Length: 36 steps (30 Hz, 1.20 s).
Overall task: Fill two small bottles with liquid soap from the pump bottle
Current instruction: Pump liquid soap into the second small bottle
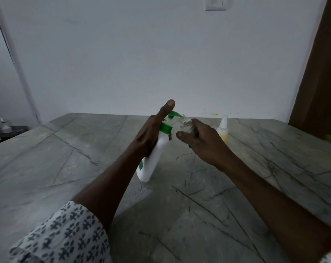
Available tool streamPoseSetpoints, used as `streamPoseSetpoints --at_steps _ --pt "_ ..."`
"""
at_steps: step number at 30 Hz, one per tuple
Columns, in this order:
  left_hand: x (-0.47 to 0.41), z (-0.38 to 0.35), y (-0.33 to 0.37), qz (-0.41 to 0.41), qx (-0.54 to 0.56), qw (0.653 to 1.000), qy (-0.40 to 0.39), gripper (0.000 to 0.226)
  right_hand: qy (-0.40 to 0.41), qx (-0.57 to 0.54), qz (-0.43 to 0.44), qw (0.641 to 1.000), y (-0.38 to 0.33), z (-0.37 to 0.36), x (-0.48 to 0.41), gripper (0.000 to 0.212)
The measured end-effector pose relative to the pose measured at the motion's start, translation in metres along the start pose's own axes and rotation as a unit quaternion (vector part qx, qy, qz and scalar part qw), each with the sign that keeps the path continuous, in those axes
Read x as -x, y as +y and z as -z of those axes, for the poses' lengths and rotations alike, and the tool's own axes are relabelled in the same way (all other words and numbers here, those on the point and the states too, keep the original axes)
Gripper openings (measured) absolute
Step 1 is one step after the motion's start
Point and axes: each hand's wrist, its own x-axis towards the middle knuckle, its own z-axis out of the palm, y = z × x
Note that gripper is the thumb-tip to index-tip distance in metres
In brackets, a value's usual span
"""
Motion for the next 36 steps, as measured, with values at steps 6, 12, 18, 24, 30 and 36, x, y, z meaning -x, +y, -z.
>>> streamPoseSetpoints --at_steps 6,12,18,24,30,36 --pt "-0.002 0.004 -0.001 0.023 0.005 1.0 -0.014 0.049 -0.018 0.015 0.002 1.0 0.008 0.013 0.0 0.033" --pt "-0.003 0.003 -0.004 0.015 0.005 1.0 0.019 0.036 -0.037 0.026 0.018 0.999 0.012 0.011 0.003 0.018" --pt "-0.005 0.006 -0.006 0.003 -0.01 1.0 -0.001 0.051 -0.051 -0.056 -0.016 0.997 0.014 0.008 0.004 0.028" --pt "-0.003 0.006 -0.002 0.026 -0.024 0.999 0.0 0.052 -0.081 -0.08 -0.045 0.992 0.019 0.004 0.004 0.037" --pt "-0.003 0.008 -0.003 0.029 -0.002 0.999 0.045 0.034 -0.092 -0.13 -0.071 0.985 0.026 -0.002 0.006 0.039" --pt "-0.001 0.008 -0.002 0.009 0.016 1.0 0.023 0.041 -0.095 -0.247 -0.057 0.963 0.023 -0.004 0.009 0.025"
